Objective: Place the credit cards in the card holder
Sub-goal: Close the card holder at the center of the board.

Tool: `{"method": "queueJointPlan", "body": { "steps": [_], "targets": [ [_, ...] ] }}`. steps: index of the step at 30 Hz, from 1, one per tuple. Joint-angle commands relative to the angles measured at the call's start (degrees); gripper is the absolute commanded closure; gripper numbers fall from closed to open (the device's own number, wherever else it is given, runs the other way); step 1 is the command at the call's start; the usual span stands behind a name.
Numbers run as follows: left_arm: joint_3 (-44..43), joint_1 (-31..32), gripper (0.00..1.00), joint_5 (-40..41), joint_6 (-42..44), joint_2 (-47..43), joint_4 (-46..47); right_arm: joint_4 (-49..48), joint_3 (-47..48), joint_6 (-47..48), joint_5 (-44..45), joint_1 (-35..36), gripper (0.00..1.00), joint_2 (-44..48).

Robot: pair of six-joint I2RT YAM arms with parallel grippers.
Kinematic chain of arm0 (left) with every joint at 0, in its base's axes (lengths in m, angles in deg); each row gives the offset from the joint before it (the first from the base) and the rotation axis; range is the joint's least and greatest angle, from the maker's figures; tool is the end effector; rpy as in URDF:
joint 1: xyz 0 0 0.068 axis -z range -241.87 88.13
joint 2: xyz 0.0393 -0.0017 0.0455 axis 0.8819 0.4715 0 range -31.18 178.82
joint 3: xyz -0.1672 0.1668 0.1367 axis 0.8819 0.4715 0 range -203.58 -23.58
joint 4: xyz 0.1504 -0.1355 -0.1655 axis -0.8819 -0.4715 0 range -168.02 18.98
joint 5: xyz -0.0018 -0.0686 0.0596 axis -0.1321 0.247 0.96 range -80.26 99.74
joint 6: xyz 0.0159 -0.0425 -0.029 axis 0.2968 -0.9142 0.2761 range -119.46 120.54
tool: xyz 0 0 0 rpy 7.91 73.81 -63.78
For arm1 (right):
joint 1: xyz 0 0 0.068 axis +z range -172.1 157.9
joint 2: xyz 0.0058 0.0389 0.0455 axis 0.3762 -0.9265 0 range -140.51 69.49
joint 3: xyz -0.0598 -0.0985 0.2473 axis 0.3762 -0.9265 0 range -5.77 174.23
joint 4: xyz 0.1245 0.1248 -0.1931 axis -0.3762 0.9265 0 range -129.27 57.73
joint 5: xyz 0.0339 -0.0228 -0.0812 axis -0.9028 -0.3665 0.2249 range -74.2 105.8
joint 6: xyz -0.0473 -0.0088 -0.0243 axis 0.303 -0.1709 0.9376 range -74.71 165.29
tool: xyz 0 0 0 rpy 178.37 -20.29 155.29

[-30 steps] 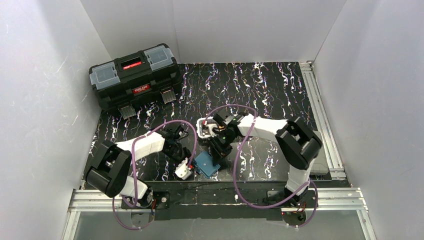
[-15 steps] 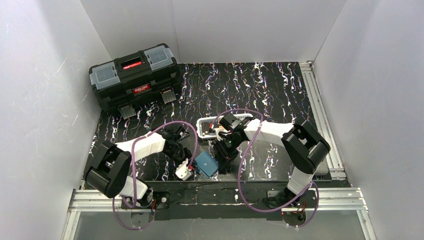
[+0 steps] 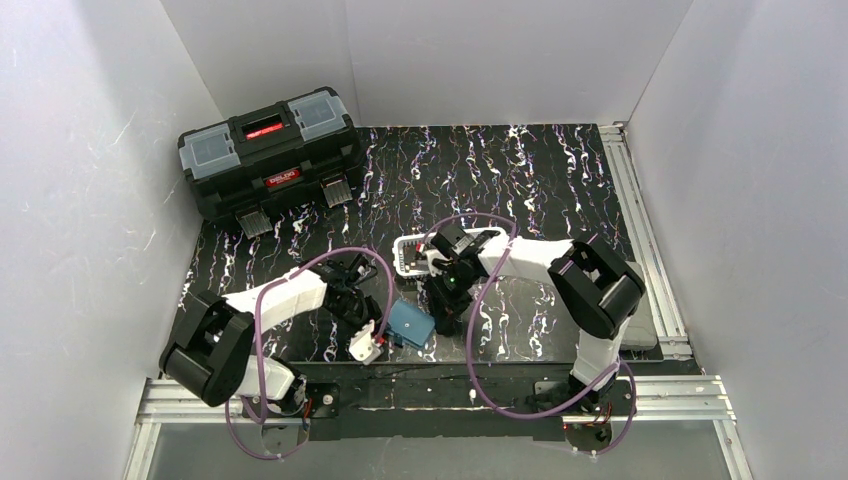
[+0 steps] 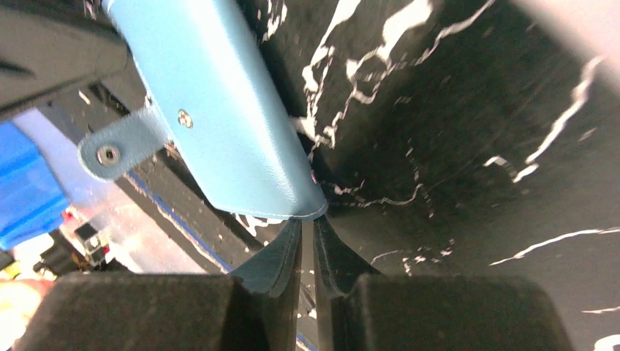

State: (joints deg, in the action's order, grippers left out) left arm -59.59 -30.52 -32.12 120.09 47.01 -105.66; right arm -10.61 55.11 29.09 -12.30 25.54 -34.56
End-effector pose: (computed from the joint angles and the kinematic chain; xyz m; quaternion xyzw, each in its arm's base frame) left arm 0.1676 -0.1301 0.1541 0.9084 0.1934 -0.1803 0.3240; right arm 0.2146 0.2602 0.1456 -0.2964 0.9117 0.2844 0.0032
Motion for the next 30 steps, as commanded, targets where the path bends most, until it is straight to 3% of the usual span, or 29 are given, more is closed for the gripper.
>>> {"method": "queueJointPlan", "body": {
  "steps": [1, 21, 30],
  "targets": [
    [1.2, 0.3, 0.85, -0.4, 11.4, -2.3, -1.6, -4.0, 4.7, -1.8, 6.0, 0.2, 0.83, -1.3],
    [4.0, 0.6, 0.86, -4.3, 13.3, -4.2, -2.1, 0.1, 24.4, 3.5, 7.6, 0.6, 0.82, -10.5],
    [0.8, 2.0, 0.83, -4.4, 6.3, -8.7, -2.9, 4.6, 22.7, 5.2, 17.1, 0.9, 0.75, -4.3]
  ]
}}
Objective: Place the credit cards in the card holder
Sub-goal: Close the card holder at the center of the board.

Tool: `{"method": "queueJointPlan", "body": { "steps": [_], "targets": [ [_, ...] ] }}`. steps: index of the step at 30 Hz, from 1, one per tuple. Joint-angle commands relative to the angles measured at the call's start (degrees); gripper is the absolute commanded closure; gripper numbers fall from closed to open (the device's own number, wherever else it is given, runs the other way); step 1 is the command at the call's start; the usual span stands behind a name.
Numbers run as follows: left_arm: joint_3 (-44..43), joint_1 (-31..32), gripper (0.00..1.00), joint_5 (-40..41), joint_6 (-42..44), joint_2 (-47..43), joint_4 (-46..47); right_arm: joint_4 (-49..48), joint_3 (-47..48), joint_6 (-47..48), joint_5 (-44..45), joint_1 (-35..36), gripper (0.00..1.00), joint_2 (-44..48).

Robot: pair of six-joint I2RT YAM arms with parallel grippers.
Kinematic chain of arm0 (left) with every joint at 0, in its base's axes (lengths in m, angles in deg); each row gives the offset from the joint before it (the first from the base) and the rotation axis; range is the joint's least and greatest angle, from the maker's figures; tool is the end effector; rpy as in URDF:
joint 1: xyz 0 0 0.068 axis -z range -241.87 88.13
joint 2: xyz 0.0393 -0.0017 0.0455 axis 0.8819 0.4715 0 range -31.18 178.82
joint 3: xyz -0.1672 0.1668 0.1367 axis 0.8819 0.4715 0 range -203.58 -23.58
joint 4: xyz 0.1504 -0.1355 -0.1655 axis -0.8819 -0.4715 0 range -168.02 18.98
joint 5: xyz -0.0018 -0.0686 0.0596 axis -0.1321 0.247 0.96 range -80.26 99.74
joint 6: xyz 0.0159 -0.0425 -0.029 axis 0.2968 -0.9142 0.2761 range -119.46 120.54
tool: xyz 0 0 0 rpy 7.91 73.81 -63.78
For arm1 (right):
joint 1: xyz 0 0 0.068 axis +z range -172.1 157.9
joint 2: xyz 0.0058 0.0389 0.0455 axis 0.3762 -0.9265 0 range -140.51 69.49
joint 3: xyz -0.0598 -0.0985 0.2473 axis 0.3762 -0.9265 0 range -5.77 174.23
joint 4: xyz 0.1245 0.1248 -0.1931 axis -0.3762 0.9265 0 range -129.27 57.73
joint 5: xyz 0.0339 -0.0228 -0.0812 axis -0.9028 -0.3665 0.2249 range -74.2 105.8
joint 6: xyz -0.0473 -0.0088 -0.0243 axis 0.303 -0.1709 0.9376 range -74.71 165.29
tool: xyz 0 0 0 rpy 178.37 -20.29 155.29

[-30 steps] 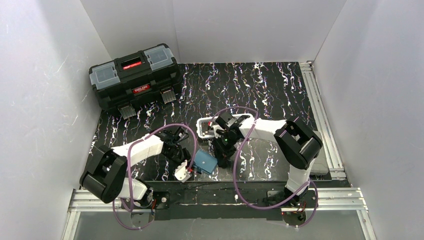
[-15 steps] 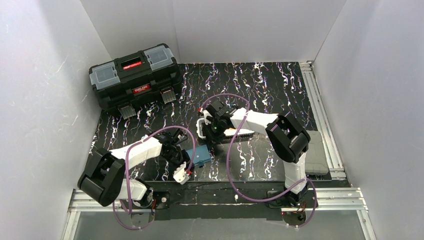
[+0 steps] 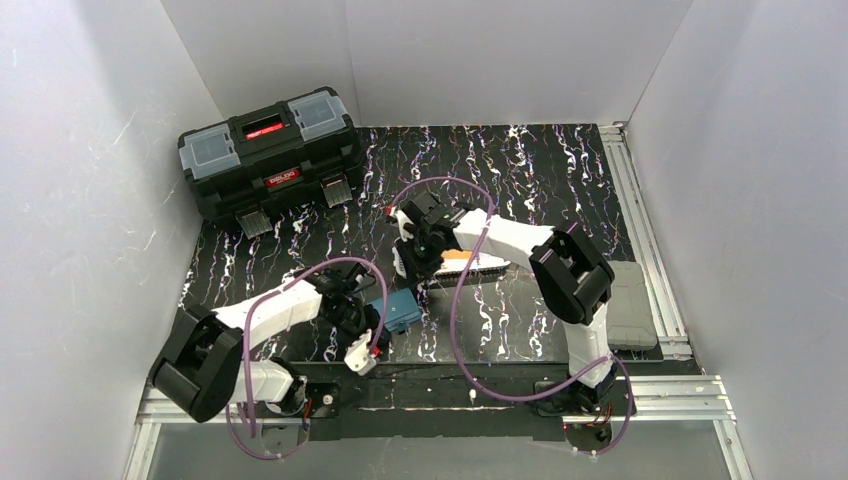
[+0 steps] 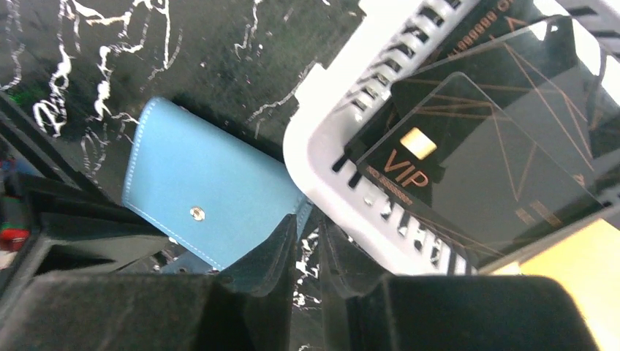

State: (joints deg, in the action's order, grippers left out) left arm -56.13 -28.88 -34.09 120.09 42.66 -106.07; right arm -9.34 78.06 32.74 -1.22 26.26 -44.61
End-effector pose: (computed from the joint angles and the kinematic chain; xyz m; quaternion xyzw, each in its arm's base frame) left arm 0.1491 -0.1263 0.1538 0.9053 0.1755 -0.1942 0.3345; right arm 0.2736 0.3233 0.1891 -0.3300 0.8978 0.2521 0.1467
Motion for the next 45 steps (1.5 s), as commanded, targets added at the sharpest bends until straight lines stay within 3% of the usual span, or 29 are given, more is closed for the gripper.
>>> {"method": "queueJointPlan", "body": {
  "steps": [1, 7, 9, 10, 11, 14, 17, 21, 26, 31, 35, 37, 38, 45],
  "targets": [
    [-3.6, 0.4, 0.82, -1.4, 4.7, -5.5, -2.9, 4.3, -0.7, 1.4, 7.8, 0.2, 0.74, 7.3],
    [-11.2, 0.3, 0.79, 5.4, -9.1, -14.7, -8.1, 10.6, -4.1, -5.2, 29.0, 0.6, 0.75, 15.7],
    [-13.6, 0.1, 0.78, 8.7, -16.3, -16.9, -8.2, 10.6, -6.6, -11.1, 32.3, 0.2, 0.84, 19.2],
    [-14.7, -0.1, 0.78, 10.9, -21.5, -17.5, -7.9, 11.5, -7.9, -15.5, 33.9, -0.4, 0.79, 20.7],
    [-16.0, -0.4, 0.78, 13.1, -26.9, -17.2, -7.2, 11.9, -9.5, -19.3, 32.6, -1.9, 0.82, 22.3],
    [-22.1, -1.9, 0.75, 20.9, -42.5, -11.1, -8.8, 7.4, -15.5, -19.1, 21.6, -6.3, 0.81, 26.0],
    [-30.7, -6.2, 0.73, 21.2, -53.3, -1.2, -15.9, 8.6, -16.1, -18.3, 24.2, -5.3, 0.74, 28.5],
    [-33.4, -11.8, 0.66, 17.0, -66.8, 5.5, -14.0, 13.3, -12.0, -15.3, 29.3, 2.3, 0.60, 27.2],
    [-36.1, -14.5, 0.63, 14.4, -76.7, 10.1, -14.9, 11.5, -10.3, -11.9, 28.3, 11.9, 0.47, 24.3],
    [-37.8, -16.7, 0.42, 16.8, -81.8, 12.3, -16.9, 13.2, -4.1, -9.3, 22.3, 13.8, 0.18, 19.4],
    [-39.7, -20.7, 0.26, 19.0, -86.5, 16.0, -18.8, 19.9, 5.4, -9.0, 17.7, 13.8, 0.04, 14.3],
    [-39.8, -23.6, 0.14, 18.5, -88.6, 16.8, -18.4, 25.1, 11.8, -10.4, 18.9, 14.7, 0.02, 10.2],
    [-39.5, -25.3, 0.03, 17.3, -89.4, 16.8, -18.1, 26.3, 13.6, -10.9, 20.5, 15.2, 0.02, 8.2],
    [-38.9, -37.1, 0.02, 11.4, -90.8, 14.7, -18.8, 33.1, 19.8, -12.1, 27.8, 18.6, 0.02, -1.5]
  ]
}}
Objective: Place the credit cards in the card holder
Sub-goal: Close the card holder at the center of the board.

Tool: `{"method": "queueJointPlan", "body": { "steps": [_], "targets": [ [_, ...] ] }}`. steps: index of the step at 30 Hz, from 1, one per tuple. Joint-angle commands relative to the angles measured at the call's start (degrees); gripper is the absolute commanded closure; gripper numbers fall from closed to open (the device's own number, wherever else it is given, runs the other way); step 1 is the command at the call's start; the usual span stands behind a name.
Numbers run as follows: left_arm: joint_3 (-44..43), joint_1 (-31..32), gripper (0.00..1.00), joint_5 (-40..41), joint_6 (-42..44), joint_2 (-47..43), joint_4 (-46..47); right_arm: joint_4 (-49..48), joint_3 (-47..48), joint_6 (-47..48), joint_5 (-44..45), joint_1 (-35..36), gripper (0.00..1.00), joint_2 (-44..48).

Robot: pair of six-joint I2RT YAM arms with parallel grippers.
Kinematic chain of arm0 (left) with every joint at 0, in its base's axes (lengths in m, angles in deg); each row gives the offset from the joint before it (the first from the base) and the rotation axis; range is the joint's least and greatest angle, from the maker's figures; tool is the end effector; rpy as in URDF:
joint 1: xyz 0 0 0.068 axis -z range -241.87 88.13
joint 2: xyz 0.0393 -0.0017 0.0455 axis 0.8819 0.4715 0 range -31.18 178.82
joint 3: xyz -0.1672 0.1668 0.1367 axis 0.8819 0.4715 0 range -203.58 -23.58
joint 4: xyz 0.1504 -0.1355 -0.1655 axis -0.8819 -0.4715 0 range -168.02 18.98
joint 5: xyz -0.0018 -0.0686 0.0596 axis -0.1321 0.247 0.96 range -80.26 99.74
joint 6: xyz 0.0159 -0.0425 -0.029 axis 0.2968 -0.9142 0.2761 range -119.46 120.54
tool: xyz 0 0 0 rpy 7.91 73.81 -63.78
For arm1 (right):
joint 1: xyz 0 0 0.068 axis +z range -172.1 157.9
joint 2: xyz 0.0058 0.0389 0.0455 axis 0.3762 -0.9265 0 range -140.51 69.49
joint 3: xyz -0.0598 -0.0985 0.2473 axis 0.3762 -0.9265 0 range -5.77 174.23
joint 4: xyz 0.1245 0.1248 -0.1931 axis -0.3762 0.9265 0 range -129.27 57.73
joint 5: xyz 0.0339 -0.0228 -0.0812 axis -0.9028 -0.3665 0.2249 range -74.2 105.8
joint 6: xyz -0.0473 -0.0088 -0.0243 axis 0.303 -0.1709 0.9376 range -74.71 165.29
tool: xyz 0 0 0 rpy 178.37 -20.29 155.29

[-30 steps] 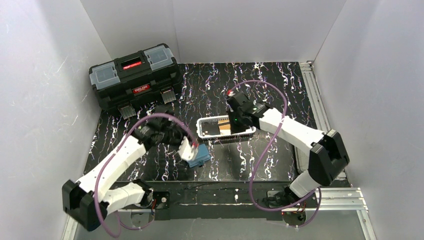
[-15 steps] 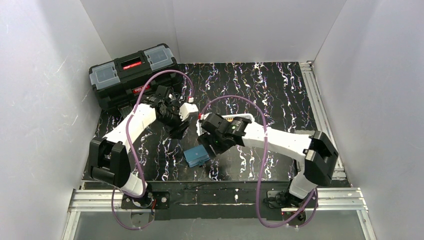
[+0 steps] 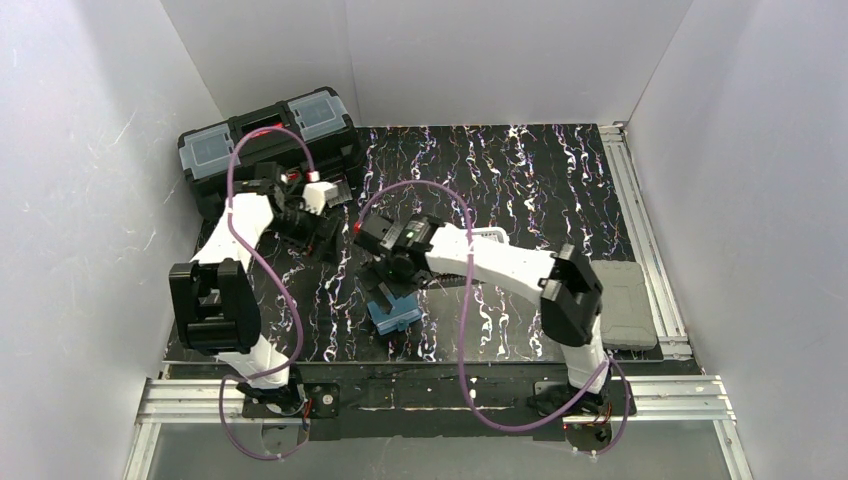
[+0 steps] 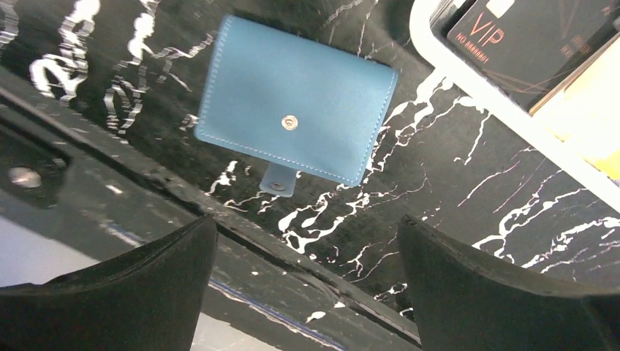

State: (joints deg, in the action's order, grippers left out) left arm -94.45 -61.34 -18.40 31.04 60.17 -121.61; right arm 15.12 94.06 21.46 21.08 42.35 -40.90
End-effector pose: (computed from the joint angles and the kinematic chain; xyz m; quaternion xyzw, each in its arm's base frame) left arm 0.3109 -0.0198 0.2484 0.2945 0.9112 -0.1904 0.2162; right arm 0.1799 0.3687 0.2759 -0.3291 0.9180 0.1185 0.1867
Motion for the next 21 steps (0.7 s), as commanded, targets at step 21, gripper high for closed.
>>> {"method": "queueJointPlan", "body": {
  "steps": [21],
  "targets": [
    [3.4, -6.7, 0.02, -1.7, 1.3, -12.8, -8.7, 3.5, 1.7, 2.1, 8.8, 6.0, 0.23, -7.3]
  ]
}}
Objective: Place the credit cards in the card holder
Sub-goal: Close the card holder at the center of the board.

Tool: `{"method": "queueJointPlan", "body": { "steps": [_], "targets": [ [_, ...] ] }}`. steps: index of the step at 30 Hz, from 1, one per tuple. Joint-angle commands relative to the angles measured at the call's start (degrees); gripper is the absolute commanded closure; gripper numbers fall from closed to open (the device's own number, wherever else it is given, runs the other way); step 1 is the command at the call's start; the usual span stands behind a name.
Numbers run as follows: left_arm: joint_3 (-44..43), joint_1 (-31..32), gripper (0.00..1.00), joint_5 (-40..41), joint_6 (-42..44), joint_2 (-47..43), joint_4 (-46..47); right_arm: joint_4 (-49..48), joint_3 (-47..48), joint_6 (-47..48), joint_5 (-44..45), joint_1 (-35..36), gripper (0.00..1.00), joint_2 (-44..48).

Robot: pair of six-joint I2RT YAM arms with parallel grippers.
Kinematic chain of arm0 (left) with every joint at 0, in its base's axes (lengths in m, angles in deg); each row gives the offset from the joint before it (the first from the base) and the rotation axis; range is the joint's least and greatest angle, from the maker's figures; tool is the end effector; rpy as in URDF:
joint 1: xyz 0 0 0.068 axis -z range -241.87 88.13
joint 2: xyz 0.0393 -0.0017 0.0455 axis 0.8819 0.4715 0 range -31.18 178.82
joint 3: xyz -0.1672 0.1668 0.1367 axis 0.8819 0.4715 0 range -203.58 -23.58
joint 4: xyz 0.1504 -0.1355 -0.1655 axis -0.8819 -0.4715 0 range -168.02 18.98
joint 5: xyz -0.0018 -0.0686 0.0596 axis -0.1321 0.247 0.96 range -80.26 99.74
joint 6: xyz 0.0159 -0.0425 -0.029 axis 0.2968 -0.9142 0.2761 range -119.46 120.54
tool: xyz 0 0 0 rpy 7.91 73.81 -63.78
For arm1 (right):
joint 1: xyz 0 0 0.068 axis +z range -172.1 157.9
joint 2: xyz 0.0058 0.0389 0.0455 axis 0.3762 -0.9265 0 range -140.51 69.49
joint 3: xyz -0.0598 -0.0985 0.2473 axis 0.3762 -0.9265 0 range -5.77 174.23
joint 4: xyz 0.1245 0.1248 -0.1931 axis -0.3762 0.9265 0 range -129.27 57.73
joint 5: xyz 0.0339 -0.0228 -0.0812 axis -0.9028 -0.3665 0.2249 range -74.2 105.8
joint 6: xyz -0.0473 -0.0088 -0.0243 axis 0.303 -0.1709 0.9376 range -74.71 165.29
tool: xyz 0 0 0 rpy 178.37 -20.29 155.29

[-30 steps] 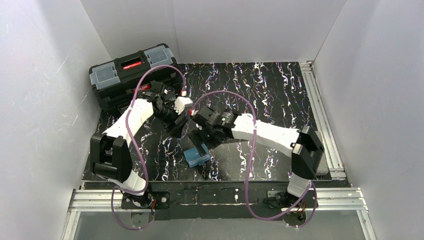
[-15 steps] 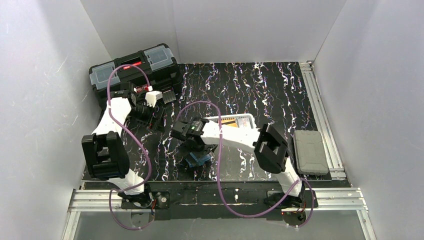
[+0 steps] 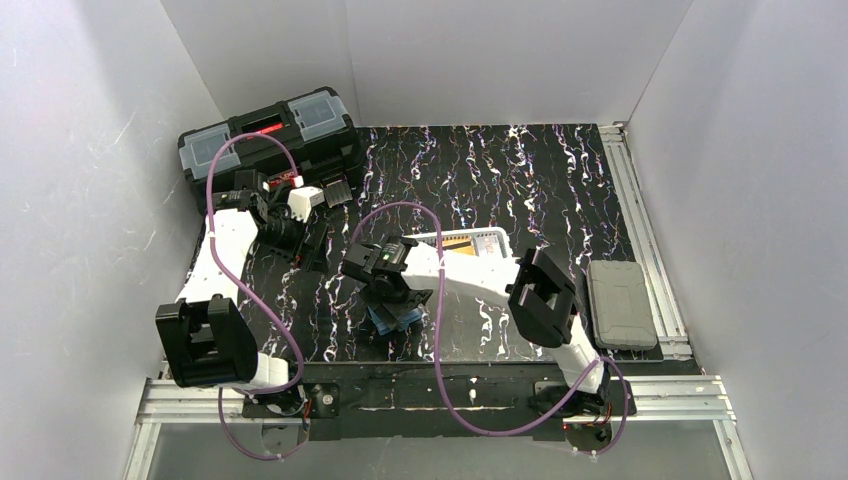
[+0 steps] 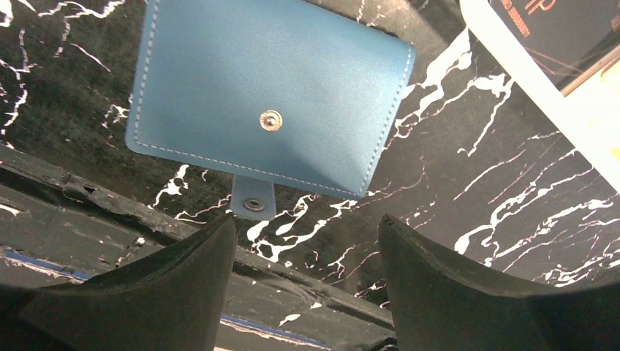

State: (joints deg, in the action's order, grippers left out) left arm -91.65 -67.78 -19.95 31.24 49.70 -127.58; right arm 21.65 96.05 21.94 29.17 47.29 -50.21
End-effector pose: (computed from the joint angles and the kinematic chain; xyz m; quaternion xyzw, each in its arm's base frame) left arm 0.2678 0.0099 0.2803 0.2489 0.9190 -0.1850 0.2436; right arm 0.1569 0.3936 0.2182 -0.3761 0.9142 -0.0099 0.1507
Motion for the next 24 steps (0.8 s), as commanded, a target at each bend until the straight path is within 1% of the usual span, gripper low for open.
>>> {"method": "queueJointPlan", "body": {
  "steps": [1, 7, 10, 12, 18, 24],
  "targets": [
    [0.6, -0.2, 0.02, -0.1, 1.2, -2.3, -2.8, -3.6, -0.5, 1.9, 1.2, 1.4, 0.22, 2.3],
    [0.6, -0.2, 0.02, -0.2, 0.6, -1.8, -2.9, -6.6, -2.2, 2.5, 1.8, 2.2, 0.21, 2.8],
    [0.9, -0.2, 0.02, 0.0, 0.7, -1.7, -2.7, -8.0, -2.6, 2.2, 2.0, 2.2, 0.23, 1.9],
    [1.0, -0.2, 0.02, 0.5, 0.9, -1.6, -2.8, -9.2, -3.6, 2.0, 1.7, 2.2, 0.26, 1.8],
    [0.8, -0.2, 0.02, 1.8, 1.2, -1.3, -2.8, -10.7, -6.4, 1.8, 2.9, 2.2, 0.43, 2.6],
    [0.4, -0.2, 0.02, 1.2, 0.7, -0.9, -3.0, -11.6, -10.0, 0.6, 7.2, 2.2, 0.45, 4.4]
  ]
}}
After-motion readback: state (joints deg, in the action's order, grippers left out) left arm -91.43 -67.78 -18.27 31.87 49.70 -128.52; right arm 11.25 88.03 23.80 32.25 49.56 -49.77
